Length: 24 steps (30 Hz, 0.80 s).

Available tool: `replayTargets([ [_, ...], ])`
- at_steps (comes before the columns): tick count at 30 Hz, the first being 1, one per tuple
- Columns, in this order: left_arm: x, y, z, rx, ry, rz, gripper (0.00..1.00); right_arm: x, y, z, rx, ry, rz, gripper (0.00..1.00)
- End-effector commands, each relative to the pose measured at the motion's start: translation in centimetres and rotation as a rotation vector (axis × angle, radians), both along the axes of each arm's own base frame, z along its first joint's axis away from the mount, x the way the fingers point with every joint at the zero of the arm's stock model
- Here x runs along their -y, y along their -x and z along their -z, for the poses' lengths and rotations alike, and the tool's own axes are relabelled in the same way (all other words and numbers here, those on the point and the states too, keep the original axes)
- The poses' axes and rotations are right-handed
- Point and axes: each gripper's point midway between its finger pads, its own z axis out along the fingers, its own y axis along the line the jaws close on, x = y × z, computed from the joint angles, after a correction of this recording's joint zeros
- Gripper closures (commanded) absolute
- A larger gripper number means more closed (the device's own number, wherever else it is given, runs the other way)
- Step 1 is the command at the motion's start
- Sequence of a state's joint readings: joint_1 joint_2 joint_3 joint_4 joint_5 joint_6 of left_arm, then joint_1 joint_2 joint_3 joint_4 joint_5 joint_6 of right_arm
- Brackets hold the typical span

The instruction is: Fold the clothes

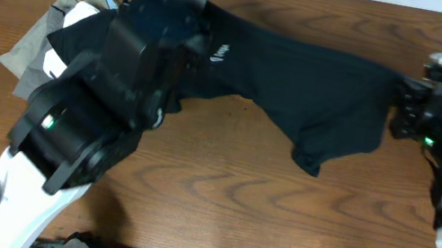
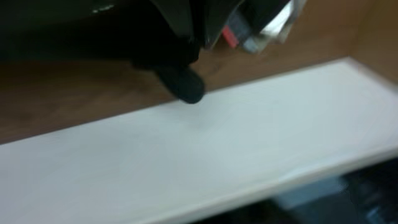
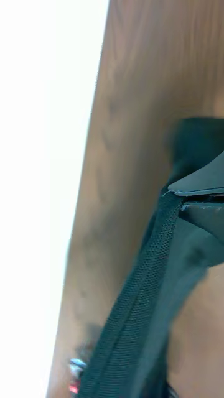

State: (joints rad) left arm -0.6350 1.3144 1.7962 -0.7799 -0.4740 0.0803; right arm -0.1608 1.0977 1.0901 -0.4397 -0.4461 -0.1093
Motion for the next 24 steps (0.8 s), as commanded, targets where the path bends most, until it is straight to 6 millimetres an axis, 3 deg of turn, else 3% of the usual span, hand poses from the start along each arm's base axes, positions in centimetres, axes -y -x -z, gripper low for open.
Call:
replayTargets([
  [1,1.4,3.2,-4.6,0.113,0.042,0.144,0.94,2.3,1.8,-5.1,0.124,0.002,0.098,0.99],
  [9,3.3,8.9,-10.2,0.254,0.077,0.330,0.94,2.8,6.7,-14.3,0.313,0.035,0.169,0.99],
  [12,2.7,10.1,-12.3,0.299,0.113,0.334,0.95,3.0,8.2,-17.1,0.353,0.052,0.205,0.99],
  [15,0.6,10.3,-13.8,0.339,0.105,0.251,0.94,3.5,9.3,-18.9,0.380,0.067,0.248,0.99],
  [19,-0.8,9.0,-13.3,0.333,0.032,0.136,0.94,3.7,8.9,-18.7,0.365,0.067,0.255,0.99],
  [24,1.0,4.3,-10.3,0.253,-0.089,0.070,0.94,4.7,5.1,-15.5,0.243,0.034,0.259,0.99],
])
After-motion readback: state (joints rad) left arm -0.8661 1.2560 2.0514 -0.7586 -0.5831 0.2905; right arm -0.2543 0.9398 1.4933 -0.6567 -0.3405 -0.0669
